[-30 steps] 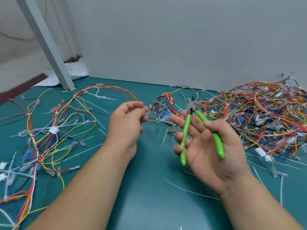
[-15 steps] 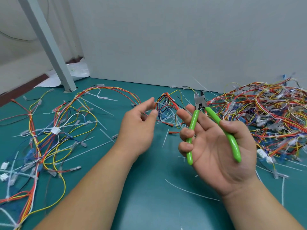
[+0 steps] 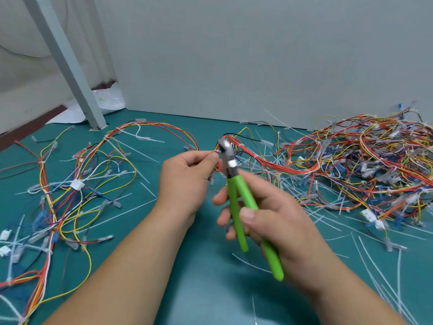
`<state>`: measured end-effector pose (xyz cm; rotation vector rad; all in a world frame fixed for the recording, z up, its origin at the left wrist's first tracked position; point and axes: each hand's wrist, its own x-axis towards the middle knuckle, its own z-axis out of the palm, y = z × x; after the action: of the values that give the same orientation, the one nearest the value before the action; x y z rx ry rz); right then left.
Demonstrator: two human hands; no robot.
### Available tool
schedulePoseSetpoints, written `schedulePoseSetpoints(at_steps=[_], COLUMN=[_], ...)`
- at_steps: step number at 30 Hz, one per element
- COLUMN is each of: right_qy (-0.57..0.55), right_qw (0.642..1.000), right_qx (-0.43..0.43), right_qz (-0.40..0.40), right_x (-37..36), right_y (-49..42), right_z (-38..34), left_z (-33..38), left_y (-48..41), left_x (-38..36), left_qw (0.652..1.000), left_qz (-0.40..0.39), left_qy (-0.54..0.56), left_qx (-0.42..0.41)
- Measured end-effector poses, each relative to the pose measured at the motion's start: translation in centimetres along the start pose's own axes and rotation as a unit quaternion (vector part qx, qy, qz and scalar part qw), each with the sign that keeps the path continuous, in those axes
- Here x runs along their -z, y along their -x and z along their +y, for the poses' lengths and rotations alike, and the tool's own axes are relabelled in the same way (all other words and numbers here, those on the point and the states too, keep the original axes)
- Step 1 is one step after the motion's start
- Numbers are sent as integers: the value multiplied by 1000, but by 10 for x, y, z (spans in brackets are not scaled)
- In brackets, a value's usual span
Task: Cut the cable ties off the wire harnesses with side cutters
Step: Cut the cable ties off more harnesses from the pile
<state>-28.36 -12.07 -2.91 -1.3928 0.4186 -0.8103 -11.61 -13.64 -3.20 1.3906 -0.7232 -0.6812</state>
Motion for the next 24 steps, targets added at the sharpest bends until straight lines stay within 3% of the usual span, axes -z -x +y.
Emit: schedulePoseSetpoints(at_steps=[5,15,24], right_qy=[111,-42,-96], right_qw=[989,989,983], right_qx=[-65,-108,-117], right_qz=[68,95,103], right_x=[-5,-1,-2], right_y=[-4,-7,-8], right_z=[3,-1,-3], left_z=[2,3,5], left_y=[3,7,8], left_x=[-2,-3,-3], left_qw=[1000,999,998], left_qz=[-7,-31,-65], left_qy=[-4,12,19], left_qx=[-7,-19,1])
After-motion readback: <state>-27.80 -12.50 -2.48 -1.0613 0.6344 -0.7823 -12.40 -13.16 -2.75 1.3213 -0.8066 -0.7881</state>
